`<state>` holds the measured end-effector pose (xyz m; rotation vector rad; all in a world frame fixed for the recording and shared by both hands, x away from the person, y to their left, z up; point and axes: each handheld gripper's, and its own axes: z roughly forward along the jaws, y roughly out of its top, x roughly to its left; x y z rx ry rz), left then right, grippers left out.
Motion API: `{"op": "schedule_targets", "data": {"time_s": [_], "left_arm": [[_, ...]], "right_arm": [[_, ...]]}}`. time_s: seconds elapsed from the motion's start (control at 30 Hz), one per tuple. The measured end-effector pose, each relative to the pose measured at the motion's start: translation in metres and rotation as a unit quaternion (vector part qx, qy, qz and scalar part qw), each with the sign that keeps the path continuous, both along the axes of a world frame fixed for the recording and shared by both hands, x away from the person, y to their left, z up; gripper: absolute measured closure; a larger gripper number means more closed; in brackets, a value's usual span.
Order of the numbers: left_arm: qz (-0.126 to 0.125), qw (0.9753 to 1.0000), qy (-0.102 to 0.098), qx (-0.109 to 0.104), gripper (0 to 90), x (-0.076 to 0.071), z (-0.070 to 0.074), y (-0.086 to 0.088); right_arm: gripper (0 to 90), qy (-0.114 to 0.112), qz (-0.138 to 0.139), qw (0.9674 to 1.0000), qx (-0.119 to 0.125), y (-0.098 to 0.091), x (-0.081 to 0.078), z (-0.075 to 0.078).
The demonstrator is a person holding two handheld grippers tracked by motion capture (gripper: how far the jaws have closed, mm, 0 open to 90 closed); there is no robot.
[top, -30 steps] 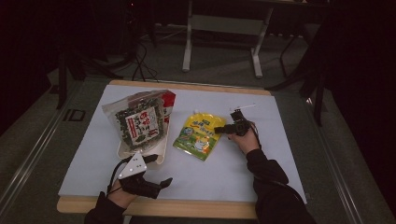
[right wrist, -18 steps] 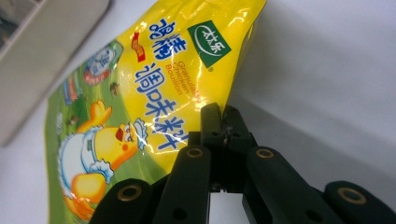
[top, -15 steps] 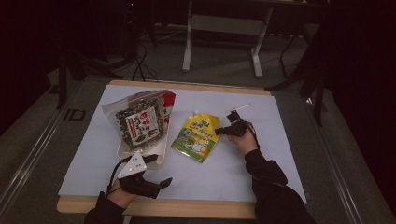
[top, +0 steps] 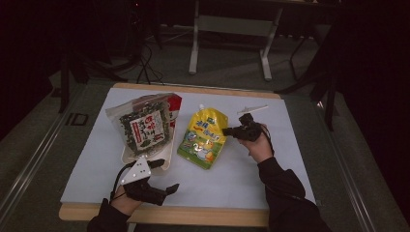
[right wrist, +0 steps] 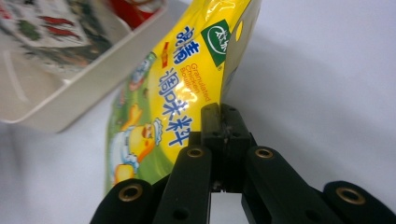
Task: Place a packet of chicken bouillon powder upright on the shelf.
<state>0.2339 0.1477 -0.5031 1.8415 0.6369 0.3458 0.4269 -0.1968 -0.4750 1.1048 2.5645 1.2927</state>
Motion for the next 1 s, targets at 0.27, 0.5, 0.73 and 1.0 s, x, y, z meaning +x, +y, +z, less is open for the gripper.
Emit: {"op": "schedule_targets", "data": {"time_s": [0.27,0.5,0.73,1.0], "left_arm": [[0.012,0.9997,0.014,0.013,7.6,0.001,0.008,0.0],[0.016,0.9995,0.025,0.016,8.6,0.006,0.016,-0.005],[0.041,0.9984,0.007,0.039,15.7,0.019,0.036,-0.013],[0.075,0.9968,0.013,0.021,19.6,0.076,0.055,-0.007]], "right_arm": [[90.0,-0.049,0.037,0.9981,-0.006,0.011,-0.023,0.022],[90.0,-0.078,0.061,0.995,-0.016,0.02,-0.04,0.033],[90.0,-0.098,0.088,0.9909,-0.026,0.027,-0.054,0.04],[90.0,-0.105,0.108,0.9883,-0.024,0.033,-0.066,0.044]]}}
